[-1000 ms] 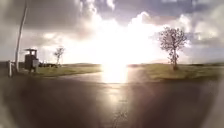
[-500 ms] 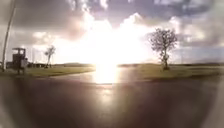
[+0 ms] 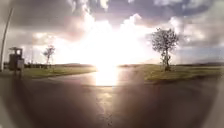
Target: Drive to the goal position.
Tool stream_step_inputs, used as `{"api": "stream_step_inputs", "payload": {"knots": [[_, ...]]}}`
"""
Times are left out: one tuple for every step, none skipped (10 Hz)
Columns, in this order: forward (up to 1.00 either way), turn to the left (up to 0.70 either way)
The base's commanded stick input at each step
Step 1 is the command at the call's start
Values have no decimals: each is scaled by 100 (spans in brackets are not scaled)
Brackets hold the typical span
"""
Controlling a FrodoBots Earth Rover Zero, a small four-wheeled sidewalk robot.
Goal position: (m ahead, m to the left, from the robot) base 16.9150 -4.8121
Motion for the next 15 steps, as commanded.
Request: {"api": "stream_step_inputs", "payload": {"knots": [[70, 0], [70, 0], [70, 0], [70, 0], [70, 0], [70, 0], [70, 0], [70, 0], [70, 0], [70, -5], [70, -14], [70, -14], [70, -14], [70, -14], [70, -14]]}}
